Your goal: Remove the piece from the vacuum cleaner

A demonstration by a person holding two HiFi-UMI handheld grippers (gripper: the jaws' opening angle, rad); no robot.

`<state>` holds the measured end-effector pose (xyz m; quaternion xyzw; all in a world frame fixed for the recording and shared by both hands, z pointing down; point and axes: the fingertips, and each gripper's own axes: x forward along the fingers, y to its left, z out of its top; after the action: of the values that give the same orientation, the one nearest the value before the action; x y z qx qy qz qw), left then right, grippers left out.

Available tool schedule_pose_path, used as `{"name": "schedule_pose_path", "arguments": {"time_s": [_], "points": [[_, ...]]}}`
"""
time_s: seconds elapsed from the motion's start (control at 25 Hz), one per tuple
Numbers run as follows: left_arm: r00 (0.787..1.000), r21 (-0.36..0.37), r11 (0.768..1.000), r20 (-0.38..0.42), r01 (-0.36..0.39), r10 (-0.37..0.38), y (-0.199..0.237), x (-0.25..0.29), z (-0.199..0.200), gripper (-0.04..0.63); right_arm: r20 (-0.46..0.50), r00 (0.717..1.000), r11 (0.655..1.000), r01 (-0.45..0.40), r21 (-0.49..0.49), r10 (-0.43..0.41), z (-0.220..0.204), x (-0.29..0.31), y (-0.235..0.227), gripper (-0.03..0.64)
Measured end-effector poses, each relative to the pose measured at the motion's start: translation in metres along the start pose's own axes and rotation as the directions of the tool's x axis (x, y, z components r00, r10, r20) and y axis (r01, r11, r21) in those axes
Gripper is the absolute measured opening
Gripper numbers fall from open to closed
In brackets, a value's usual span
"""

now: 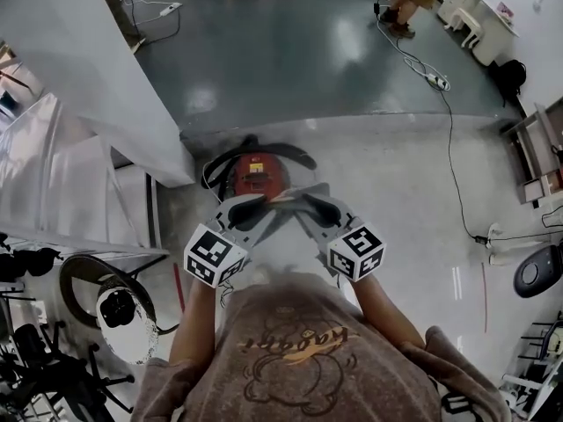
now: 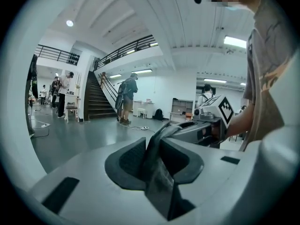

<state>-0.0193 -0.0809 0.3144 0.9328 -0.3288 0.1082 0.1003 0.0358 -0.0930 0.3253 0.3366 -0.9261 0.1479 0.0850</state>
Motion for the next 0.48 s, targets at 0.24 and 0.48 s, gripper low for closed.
{"name": "schedule_pose_path", "arguments": {"time_s": [0.24,0.48], "points": [[1.0,-0.05,0.999,-0.014,-0.017,0.016,0.003,0.007,-0.021,0.094,-0.032,0.999,1.0,0.0,0.019,0.001,-0.02,0.006,-0.007,0.092],[0.999,-0.071,0.997,-0.016,-0.03,0.029,0.009,0.008,-0.028,0.094,-0.046,0.999,1.0,-0.004,0.019,0.005,-0.025,0.014,-0.008,0.091]]}}
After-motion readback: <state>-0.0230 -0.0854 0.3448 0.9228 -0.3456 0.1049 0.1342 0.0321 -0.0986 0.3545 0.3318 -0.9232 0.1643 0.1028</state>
